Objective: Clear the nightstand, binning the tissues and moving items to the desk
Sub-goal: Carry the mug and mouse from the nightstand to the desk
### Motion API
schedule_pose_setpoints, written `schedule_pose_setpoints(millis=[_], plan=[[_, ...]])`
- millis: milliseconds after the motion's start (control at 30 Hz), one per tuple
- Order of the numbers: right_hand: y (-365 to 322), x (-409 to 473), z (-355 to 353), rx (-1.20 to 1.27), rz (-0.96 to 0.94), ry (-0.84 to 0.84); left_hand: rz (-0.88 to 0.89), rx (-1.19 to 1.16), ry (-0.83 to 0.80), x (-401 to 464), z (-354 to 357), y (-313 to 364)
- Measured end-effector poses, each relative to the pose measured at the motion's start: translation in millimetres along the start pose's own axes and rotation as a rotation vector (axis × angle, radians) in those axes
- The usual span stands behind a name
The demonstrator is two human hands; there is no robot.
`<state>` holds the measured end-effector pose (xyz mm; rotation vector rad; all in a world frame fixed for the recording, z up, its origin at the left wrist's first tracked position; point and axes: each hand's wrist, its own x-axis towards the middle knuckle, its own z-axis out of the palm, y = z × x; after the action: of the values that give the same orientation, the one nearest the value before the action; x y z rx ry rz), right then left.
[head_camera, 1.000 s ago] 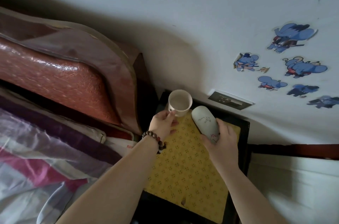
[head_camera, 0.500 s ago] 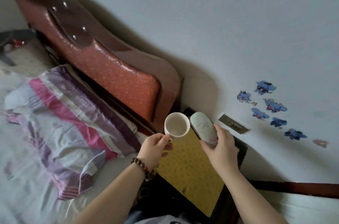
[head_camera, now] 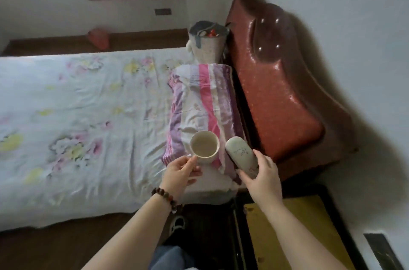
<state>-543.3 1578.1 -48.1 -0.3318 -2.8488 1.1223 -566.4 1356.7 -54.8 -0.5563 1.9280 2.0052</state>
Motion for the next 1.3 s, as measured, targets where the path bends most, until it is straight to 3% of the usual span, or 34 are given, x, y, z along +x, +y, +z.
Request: schedule_pose_setpoints(millis=[367, 667, 1000, 1300], plan=[[-173.6, -7.1, 144.9, -0.024, -0.431, -0.400, 0.045, -0.288, 0.555, -78.5, -207.4, -24.1], [-340.6, -115.5, 315.0, -0.029, -0.726, -0.696, 0.087, -0.559, 0.966, -171.2, -401.2, -79.4], [-504.7, -272.5, 466.1, -0.057, -1.003, -0.879, 0.107, -0.628, 1.286, -285.5, -594.5, -129.9], [-612.3, -348.5, 587.4, -0.084, -1.123, -0.963, 0.072, -0.749, 1.478, -320.5, -732.1, -165.7]])
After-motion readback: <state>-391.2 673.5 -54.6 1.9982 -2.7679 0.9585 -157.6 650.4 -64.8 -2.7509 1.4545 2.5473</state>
